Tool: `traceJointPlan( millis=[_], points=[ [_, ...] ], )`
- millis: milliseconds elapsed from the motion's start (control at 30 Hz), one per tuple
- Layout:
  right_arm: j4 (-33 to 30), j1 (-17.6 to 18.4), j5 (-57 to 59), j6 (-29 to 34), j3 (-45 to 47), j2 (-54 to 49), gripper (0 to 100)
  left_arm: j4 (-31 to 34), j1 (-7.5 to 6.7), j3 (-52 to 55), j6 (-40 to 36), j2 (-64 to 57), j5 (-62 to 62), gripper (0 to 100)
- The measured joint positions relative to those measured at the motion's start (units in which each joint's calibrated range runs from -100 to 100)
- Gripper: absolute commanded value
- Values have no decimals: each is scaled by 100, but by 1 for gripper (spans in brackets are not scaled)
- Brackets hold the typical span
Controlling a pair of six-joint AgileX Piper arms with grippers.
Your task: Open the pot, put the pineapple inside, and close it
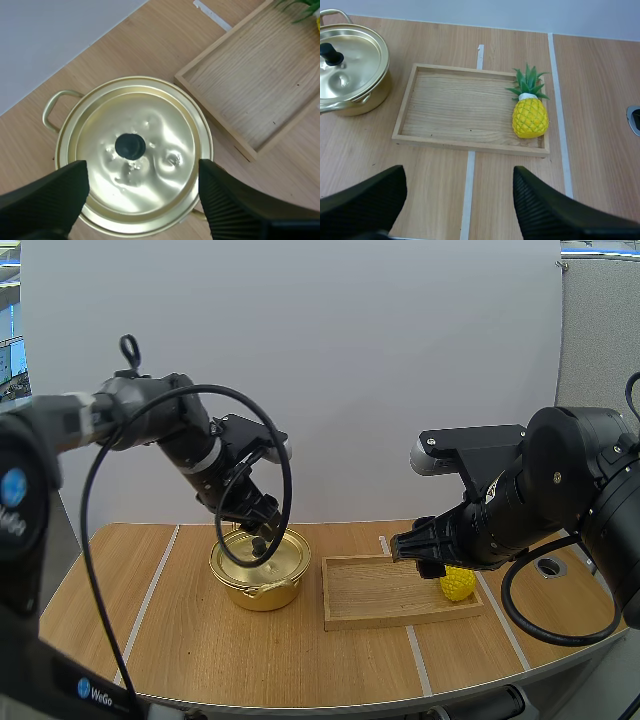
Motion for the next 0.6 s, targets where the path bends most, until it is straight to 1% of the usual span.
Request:
traceJointPlan(
  millis=[267,600],
  points=[
    [0,0,0,0,0,0,100,0,0,-568,3,869,14,100],
    [0,0,0,0,0,0,100,35,0,-617,3,1459,-2,100]
  ],
)
